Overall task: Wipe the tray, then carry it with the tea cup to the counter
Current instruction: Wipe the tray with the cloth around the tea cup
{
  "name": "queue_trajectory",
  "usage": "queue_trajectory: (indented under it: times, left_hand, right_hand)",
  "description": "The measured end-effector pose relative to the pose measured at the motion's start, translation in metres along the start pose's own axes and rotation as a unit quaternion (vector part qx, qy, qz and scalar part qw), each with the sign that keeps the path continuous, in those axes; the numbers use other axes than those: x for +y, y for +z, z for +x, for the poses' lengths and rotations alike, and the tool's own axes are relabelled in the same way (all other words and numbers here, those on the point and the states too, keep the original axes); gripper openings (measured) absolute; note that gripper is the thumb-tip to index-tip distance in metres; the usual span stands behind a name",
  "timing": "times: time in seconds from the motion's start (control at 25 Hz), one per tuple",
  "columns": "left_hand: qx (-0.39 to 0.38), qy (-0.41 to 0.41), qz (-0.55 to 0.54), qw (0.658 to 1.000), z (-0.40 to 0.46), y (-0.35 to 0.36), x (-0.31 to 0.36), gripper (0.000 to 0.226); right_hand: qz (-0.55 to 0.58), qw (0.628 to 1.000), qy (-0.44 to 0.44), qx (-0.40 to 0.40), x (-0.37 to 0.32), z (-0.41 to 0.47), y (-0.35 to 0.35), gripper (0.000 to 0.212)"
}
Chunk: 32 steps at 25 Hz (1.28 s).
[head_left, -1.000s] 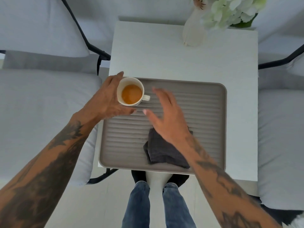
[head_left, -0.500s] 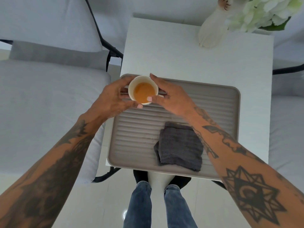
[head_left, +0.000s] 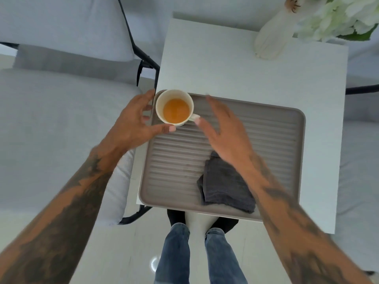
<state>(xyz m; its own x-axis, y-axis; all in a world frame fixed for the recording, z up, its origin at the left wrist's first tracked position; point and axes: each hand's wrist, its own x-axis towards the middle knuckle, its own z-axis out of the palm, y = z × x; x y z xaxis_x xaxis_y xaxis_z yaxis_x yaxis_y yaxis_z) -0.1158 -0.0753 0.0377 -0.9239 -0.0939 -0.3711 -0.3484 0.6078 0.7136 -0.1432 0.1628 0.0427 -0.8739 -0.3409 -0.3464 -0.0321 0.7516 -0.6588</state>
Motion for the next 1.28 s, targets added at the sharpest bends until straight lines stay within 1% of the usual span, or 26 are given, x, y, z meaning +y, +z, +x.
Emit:
queue_trajectory:
  times: [0.04, 0.08, 0.12, 0.16, 0.2, 0.24, 0.32, 0.4, 0.44, 0.52, 0.64, 0.76, 0.84, 0.92, 1.0, 1.08, 1.16, 1.28]
  left_hand:
    - [0.054, 0.023, 0.009, 0.998, -0.018, 0.009, 0.001, 0.083]
    - [0.103, 0.058, 0.010, 0.993, -0.041, 0.024, 0.002, 0.064]
    - [0.133, 0.089, 0.013, 0.987, -0.068, 0.045, 0.003, 0.047]
    - [0.147, 0.106, 0.028, 0.983, -0.096, 0.067, 0.002, 0.035]
    - [0.155, 0.113, 0.056, 0.980, -0.120, 0.088, -0.002, 0.030]
    - [0.163, 0.108, 0.087, 0.977, -0.139, 0.106, -0.012, 0.030]
    - [0.156, 0.090, 0.147, 0.973, -0.156, 0.127, -0.038, 0.037]
    - [0.099, 0.097, 0.234, 0.962, -0.159, 0.136, -0.059, 0.053]
    - [0.073, 0.107, 0.261, 0.957, -0.158, 0.138, -0.065, 0.060]
    - [0.046, 0.107, 0.267, 0.957, -0.155, 0.143, -0.068, 0.067]
    - [0.045, 0.085, 0.244, 0.965, -0.155, 0.145, -0.066, 0.073]
    - [0.047, 0.051, 0.206, 0.976, -0.154, 0.143, -0.066, 0.081]
    - [0.050, 0.016, 0.215, 0.975, -0.148, 0.140, -0.066, 0.090]
    - [0.049, 0.009, 0.251, 0.967, -0.144, 0.137, -0.067, 0.093]
    - [0.042, 0.015, 0.277, 0.960, -0.143, 0.137, -0.067, 0.093]
    - [0.030, -0.001, 0.293, 0.956, -0.144, 0.139, -0.066, 0.100]
    - [0.021, -0.010, 0.306, 0.952, -0.143, 0.139, -0.065, 0.105]
    - [0.008, 0.011, 0.315, 0.949, -0.136, 0.135, -0.068, 0.105]
  right_hand:
    - [-0.010, 0.999, 0.017, 0.050, 0.011, -0.031, 0.002, 0.057]
    - [-0.018, 0.996, 0.030, 0.081, 0.021, -0.066, 0.008, 0.052]
    - [-0.042, 0.995, 0.038, 0.080, 0.033, -0.098, 0.019, 0.050]
    - [-0.079, 0.994, 0.043, 0.059, 0.047, -0.124, 0.033, 0.051]
    - [-0.116, 0.992, 0.035, 0.030, 0.060, -0.142, 0.047, 0.054]
    - [-0.148, 0.989, 0.011, 0.007, 0.075, -0.152, 0.059, 0.056]
    - [-0.206, 0.978, -0.034, -0.010, 0.095, -0.151, 0.068, 0.056]
    - [-0.255, 0.965, -0.068, -0.006, 0.108, -0.147, 0.070, 0.054]
    - [-0.266, 0.961, -0.079, 0.003, 0.113, -0.147, 0.071, 0.053]
    - [-0.273, 0.957, -0.097, 0.024, 0.117, -0.145, 0.075, 0.051]
    - [-0.274, 0.950, -0.140, 0.050, 0.101, -0.124, 0.089, 0.042]
    - [-0.282, 0.927, -0.243, 0.033, 0.067, -0.092, 0.117, 0.042]
    - [-0.279, 0.919, -0.277, 0.012, 0.052, -0.078, 0.131, 0.044]
    - [-0.292, 0.914, -0.282, 0.006, 0.058, -0.077, 0.127, 0.043]
    - [-0.315, 0.910, -0.270, 0.013, 0.086, -0.091, 0.106, 0.043]
    - [-0.340, 0.909, -0.238, 0.019, 0.128, -0.116, 0.071, 0.048]
    - [-0.348, 0.918, -0.189, 0.015, 0.169, -0.143, 0.031, 0.049]
    - [-0.348, 0.927, -0.137, 0.003, 0.192, -0.162, 0.004, 0.048]
